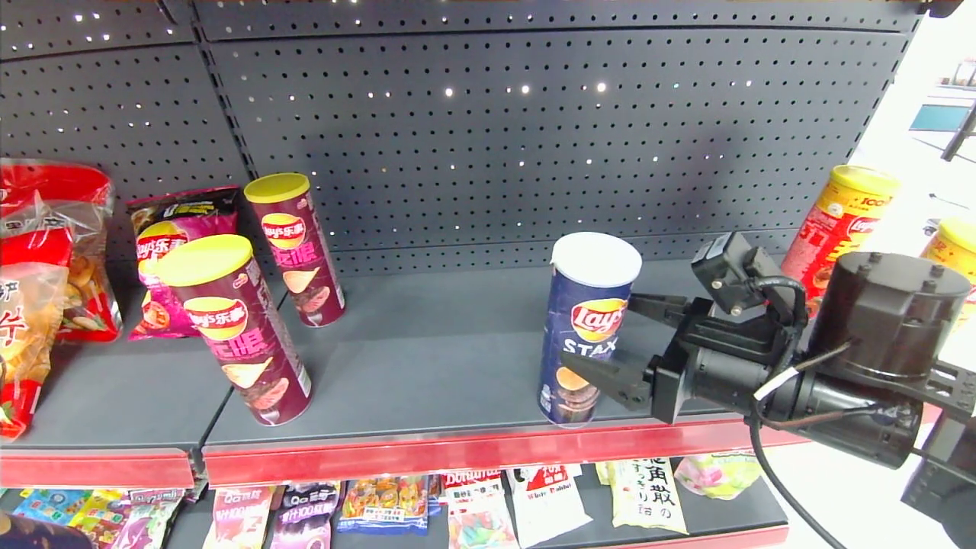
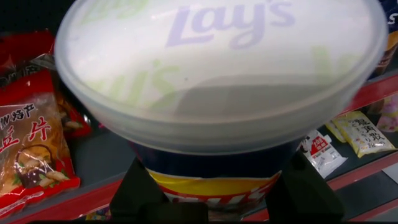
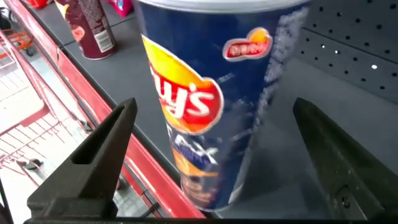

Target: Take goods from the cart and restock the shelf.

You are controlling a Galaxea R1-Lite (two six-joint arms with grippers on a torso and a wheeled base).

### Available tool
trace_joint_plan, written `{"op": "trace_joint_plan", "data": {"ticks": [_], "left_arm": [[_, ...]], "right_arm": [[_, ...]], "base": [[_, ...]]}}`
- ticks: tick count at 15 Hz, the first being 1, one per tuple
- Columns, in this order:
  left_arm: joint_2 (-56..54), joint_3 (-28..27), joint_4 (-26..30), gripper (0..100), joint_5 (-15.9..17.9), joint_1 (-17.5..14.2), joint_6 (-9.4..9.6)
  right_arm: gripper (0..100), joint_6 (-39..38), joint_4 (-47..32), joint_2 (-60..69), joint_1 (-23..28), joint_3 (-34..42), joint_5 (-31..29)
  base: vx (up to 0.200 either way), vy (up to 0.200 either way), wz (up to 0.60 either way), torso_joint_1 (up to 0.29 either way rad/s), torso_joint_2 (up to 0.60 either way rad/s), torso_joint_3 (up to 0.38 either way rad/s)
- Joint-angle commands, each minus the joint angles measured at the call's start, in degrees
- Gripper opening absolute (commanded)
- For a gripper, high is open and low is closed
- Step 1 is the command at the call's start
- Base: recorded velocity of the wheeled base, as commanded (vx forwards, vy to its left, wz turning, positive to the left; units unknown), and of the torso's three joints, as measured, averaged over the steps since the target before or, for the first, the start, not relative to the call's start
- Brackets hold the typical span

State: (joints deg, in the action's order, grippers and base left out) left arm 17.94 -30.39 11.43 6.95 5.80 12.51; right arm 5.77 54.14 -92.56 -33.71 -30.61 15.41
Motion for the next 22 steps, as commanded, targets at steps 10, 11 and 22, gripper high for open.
{"op": "trace_joint_plan", "data": {"ticks": [10, 11, 22], "left_arm": [[0.95, 0.07, -0.01, 0, 0.52, 0.00, -0.03], [0.86, 0.68, -0.01, 0, 0.52, 0.00, -0.11], [4.47, 2.79, -4.23, 0, 5.53, 0.35, -4.69]], "right_arm": [[100, 0.30, -0.17, 17.86, 0.66, 16.02, -0.03], [100, 0.21, -0.70, 24.62, 3.47, 20.06, -0.64], [100, -1.37, -71.45, 81.23, 36.87, 6.70, -5.48]], "base": [[0.000, 0.000, 0.00, 0.000, 0.00, 0.000], [0.000, 0.000, 0.00, 0.000, 0.00, 0.000], [0.000, 0.000, 0.00, 0.000, 0.00, 0.000]]}}
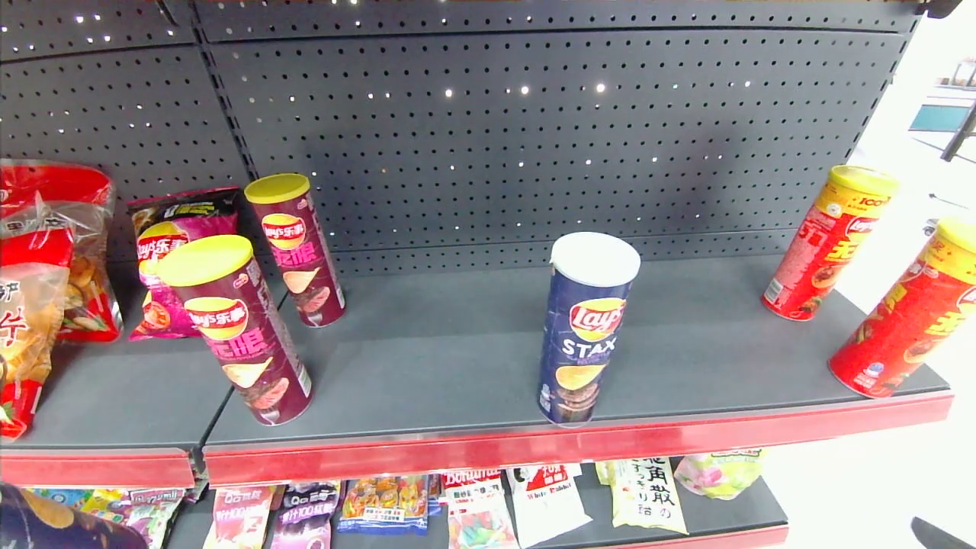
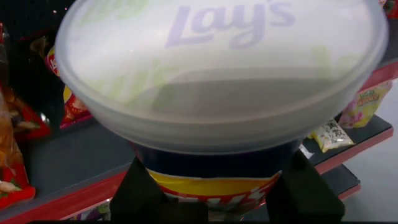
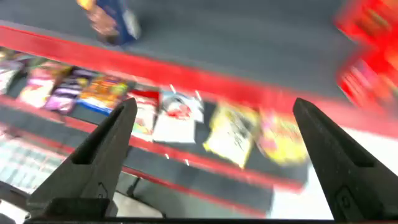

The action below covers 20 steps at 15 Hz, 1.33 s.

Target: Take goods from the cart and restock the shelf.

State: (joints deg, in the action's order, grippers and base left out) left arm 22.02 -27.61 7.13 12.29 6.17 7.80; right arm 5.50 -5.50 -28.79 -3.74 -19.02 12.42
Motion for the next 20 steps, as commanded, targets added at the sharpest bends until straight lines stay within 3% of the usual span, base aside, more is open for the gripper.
{"op": "trace_joint_plan", "data": {"ticks": [1, 3, 4, 6, 8, 11, 14, 17, 18, 20], "left_arm": [[0.66, -0.51, -0.36, 0, 0.37, -0.02, -2.26], [0.66, -0.95, -0.54, 0, 0.37, -0.10, -5.25], [-0.13, -0.25, -0.54, 0, 0.63, -0.02, -5.60], [-1.45, 0.98, -0.54, 0, 1.60, -0.02, -5.69], [-1.98, 0.81, -0.54, 0, 2.83, -0.02, -6.57], [-2.15, 3.09, -0.80, 0, 2.92, -0.02, -6.84], [-3.12, 3.97, -1.95, 0, 4.41, -0.02, -6.92], [-3.73, 2.65, -1.95, 0, 8.19, -0.02, -6.92], [-4.00, 2.91, -1.95, 0, 8.19, -0.02, -6.84], [-4.17, 3.00, -1.95, 0, 7.84, -0.10, -6.84]], "right_arm": [[100, -0.93, -12.34, 20.80, 7.87, -4.10, -5.48], [100, -0.93, -12.43, 23.08, 9.37, -2.34, -12.69], [100, -0.75, -11.38, 23.17, 9.37, -0.23, -16.90], [100, -0.05, -6.98, 23.17, 9.28, 4.34, -16.73], [100, 1.80, 1.98, 22.11, 6.64, 10.67, -12.77], [100, 1.88, 1.63, 21.41, 0.31, 11.11, -11.54], [100, 4.35, 9.63, 23.78, 0.40, 18.75, -12.86], [100, -7.61, 9.01, 23.78, 0.40, 18.93, -12.77], [100, -8.05, 9.10, 23.78, 0.40, 18.93, -12.60], [100, -0.93, 9.37, 23.78, 0.40, 18.75, -13.13]], "base": [[0.000, 0.000, 0.00, 0.000, 0.00, 0.000], [0.000, 0.000, 0.00, 0.000, 0.00, 0.000], [0.000, 0.000, 0.00, 0.000, 0.00, 0.000], [0.000, 0.000, 0.00, 0.000, 0.00, 0.000], [0.000, 0.000, 0.00, 0.000, 0.00, 0.000], [0.000, 0.000, 0.00, 0.000, 0.00, 0.000], [0.000, 0.000, 0.00, 0.000, 0.00, 0.000], [0.000, 0.000, 0.00, 0.000, 0.00, 0.000], [0.000, 0.000, 0.00, 0.000, 0.00, 0.000], [0.000, 0.000, 0.00, 0.000, 0.00, 0.000]]}}
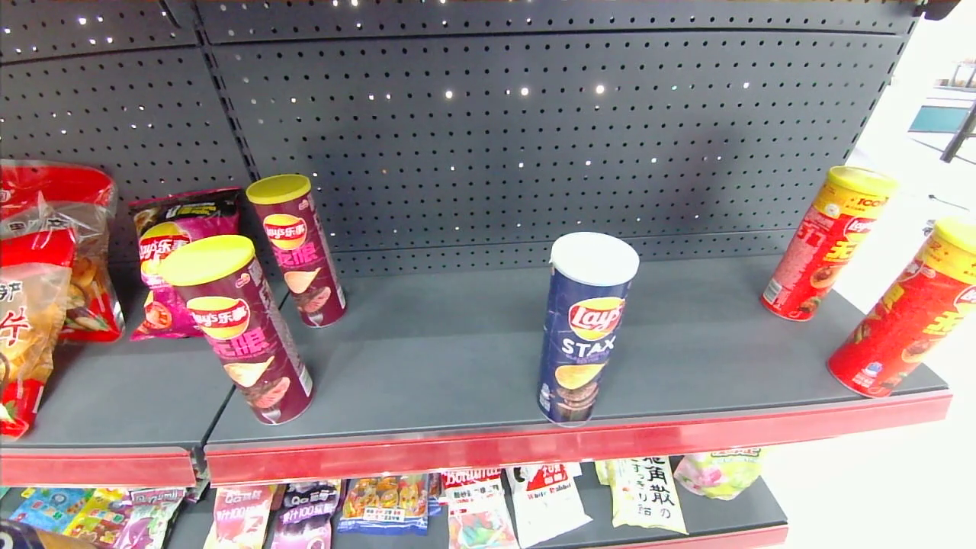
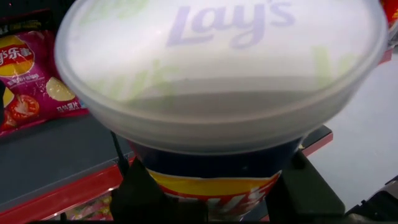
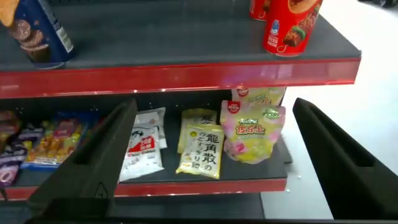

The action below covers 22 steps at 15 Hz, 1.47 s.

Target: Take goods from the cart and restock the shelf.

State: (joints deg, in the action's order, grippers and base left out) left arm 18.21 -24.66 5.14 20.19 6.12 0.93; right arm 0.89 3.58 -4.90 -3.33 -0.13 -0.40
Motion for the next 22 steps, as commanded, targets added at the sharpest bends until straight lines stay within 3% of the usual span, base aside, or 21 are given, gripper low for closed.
{"op": "trace_joint_plan", "data": {"ticks": [1, 3, 5, 7, 11, 14, 22], "left_arm": [[-0.37, -0.04, 0.13, 0, -0.06, -0.06, 0.04], [-0.02, 0.05, 0.13, 0, 0.03, -0.06, 0.22], [-0.02, 0.23, 0.22, 0, 0.03, -0.06, 0.22], [-0.28, 0.32, 0.30, 0, 0.03, -0.06, 0.22], [-0.46, 0.58, 0.30, 0, 0.03, -0.06, 0.39], [-0.46, 0.58, 0.39, 0, 0.03, -0.06, 0.48], [-2.92, 1.55, 0.57, 0, -0.32, -0.14, 0.48]], "right_arm": [[100, 6.32, -0.24, -0.46, 0.25, -0.22, -1.71], [100, 6.23, -0.86, -1.16, 0.16, -0.48, -2.59], [100, -1.24, -1.91, -0.46, 0.52, -0.57, -3.82], [100, 1.31, -0.77, 0.07, 0.25, -0.31, 0.84], [100, 2.80, -1.04, 0.07, 0.60, -0.31, 1.28], [100, -1.68, -3.94, 1.65, 4.82, -0.04, 1.46], [100, -0.45, -3.76, 4.90, 3.15, 0.13, 1.02]], "base": [[0.000, 0.000, 0.00, 0.000, 0.00, 0.000], [0.000, 0.000, 0.00, 0.000, 0.00, 0.000], [0.000, 0.000, 0.00, 0.000, 0.00, 0.000], [0.000, 0.000, 0.00, 0.000, 0.00, 0.000], [0.000, 0.000, 0.00, 0.000, 0.00, 0.000], [0.000, 0.000, 0.00, 0.000, 0.00, 0.000], [0.000, 0.000, 0.00, 0.000, 0.00, 0.000]]}}
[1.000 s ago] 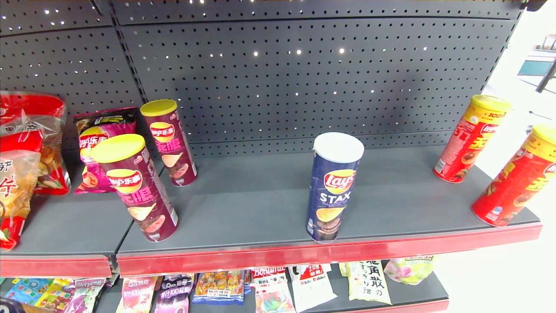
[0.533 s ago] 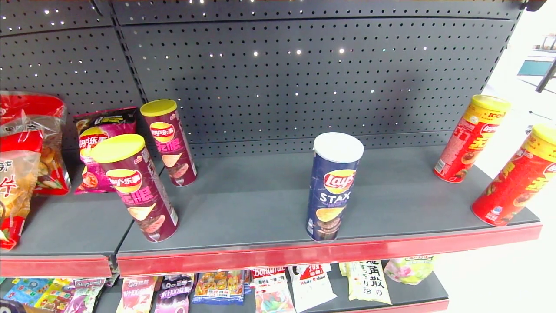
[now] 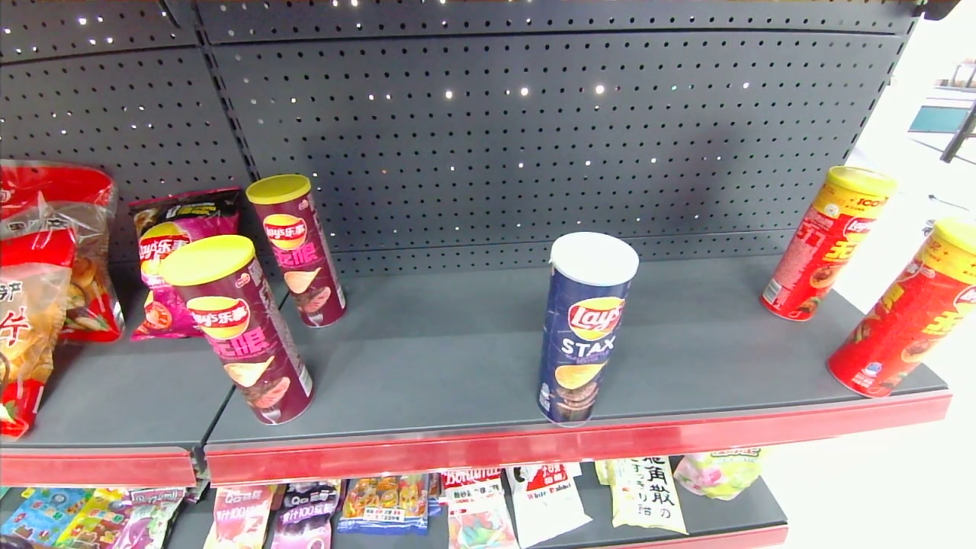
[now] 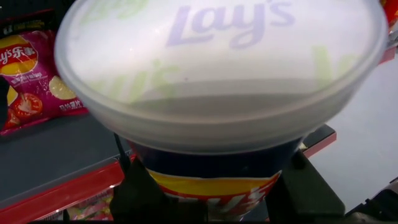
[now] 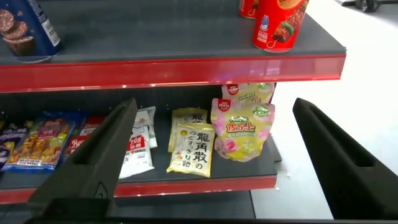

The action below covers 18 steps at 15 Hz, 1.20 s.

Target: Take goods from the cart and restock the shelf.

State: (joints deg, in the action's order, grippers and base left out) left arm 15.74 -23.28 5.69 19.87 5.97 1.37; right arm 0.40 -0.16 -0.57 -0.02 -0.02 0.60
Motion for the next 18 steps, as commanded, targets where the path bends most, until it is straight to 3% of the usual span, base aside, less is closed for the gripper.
{"op": "trace_joint_plan", "data": {"ticks": [1, 5, 11, 18], "left_arm": [[-0.62, 0.43, -0.07, 0, -0.01, 0.00, 0.04], [-0.97, 0.34, -0.07, 0, -0.01, 0.00, 0.04], [-1.06, 0.26, -0.16, 0, -0.01, 0.00, -0.05], [0.52, -0.53, -0.16, 0, 0.17, 0.00, -0.22]], "right_arm": [[100, -0.05, 0.07, 0.57, -0.15, 0.02, 0.02], [100, 0.04, -0.02, 0.57, -0.15, 0.02, -0.16], [100, 0.04, -0.02, 0.57, -0.15, 0.02, -0.16], [100, -0.05, 0.07, 0.57, -0.15, 0.02, 0.11]], "base": [[0.000, 0.000, 0.00, 0.000, 0.00, 0.000], [0.000, 0.000, 0.00, 0.000, 0.00, 0.000], [0.000, 0.000, -0.60, 0.003, 0.00, 0.006], [0.000, 0.000, 0.00, 0.000, 0.00, 0.000]]}}
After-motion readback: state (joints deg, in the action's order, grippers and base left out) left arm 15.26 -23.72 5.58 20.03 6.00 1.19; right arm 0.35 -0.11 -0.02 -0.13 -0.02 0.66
